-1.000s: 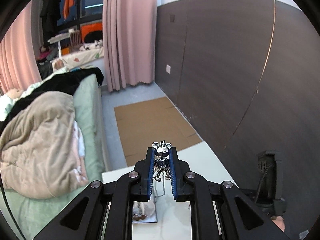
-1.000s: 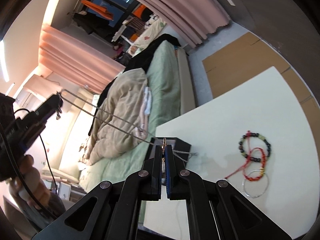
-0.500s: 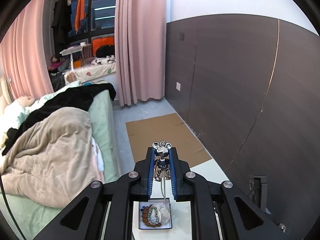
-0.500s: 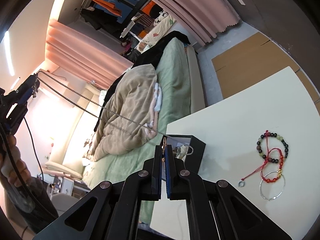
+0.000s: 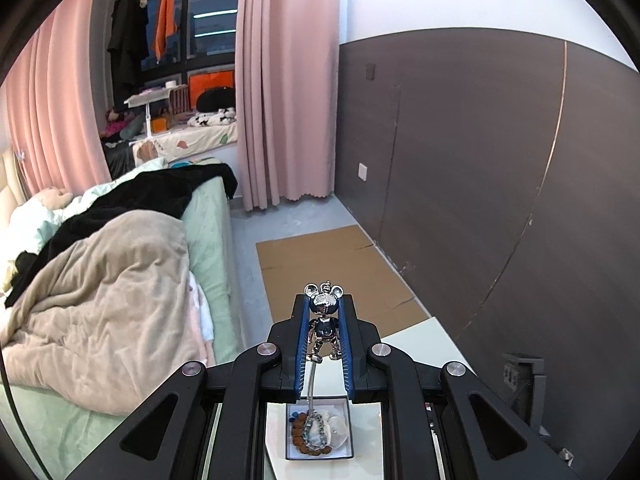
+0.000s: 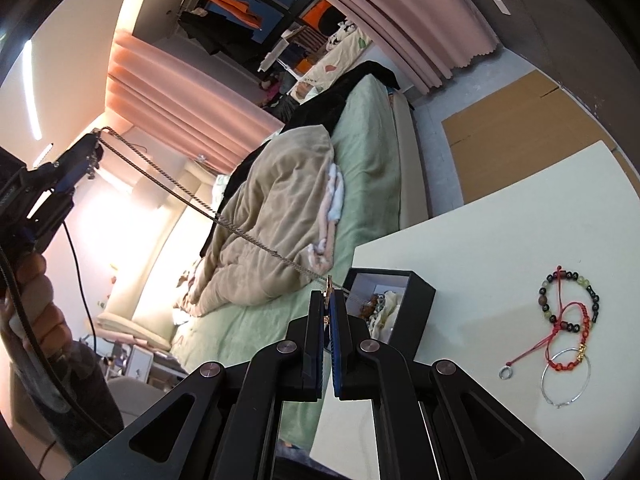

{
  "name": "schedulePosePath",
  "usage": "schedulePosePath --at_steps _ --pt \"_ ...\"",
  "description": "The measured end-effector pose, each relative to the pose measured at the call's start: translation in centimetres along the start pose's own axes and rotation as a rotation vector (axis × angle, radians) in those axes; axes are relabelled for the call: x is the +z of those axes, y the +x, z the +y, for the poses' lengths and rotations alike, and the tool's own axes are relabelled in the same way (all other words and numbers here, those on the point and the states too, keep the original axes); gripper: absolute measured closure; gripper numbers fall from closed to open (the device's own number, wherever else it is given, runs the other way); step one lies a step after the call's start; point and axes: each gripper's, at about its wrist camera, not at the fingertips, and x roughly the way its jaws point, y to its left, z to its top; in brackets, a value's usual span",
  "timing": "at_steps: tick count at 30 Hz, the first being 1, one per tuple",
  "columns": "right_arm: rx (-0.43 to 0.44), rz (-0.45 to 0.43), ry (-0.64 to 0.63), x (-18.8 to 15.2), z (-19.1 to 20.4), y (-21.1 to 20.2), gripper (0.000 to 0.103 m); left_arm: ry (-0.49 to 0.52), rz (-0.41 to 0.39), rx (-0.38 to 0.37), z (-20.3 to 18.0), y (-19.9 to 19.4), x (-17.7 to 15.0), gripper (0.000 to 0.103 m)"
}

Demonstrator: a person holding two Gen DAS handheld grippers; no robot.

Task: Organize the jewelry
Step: 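Lift the bear pendant chain, lower it into the black box, open the left gripper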

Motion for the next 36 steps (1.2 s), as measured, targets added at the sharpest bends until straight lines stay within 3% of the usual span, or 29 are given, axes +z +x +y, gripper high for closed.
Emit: schedulePosePath --at_steps 15,23,30,32,34,36 --pt "-0.025 0.011 -0.016 -0.1 0.2 0.3 0.098 -0.108 0.152 -0.081 2.3 8.6 -7.2 0.088" --pt "-0.037 0.020 -0.021 -0.1 0.2 0.8 0.098 -0.169 0.230 -0.069 3.7 12.9 -11.2 0.088" --pt "-0.064 0.065 -0.029 -0.3 0.3 3.5 0.098 -0.283 0.340 -0.121 6.1 16.5 -14.1 0.087" --pt "-0.073 0.074 -0.037 -0.3 0.4 4.2 0.098 -0.297 0.328 -0.114 6.8 16.1 -14.2 0.077" --pt "-0.089 0.083 -0.039 -0.2 0.3 5.0 0.098 -0.311 0.302 -0.117 7.3 15.6 -14.2 0.050" --pt "-0.107 0.102 -0.032 -0.3 0.0 6.0 0.098 -0.317 0.278 -0.109 7.8 15.1 -14.2 0.047"
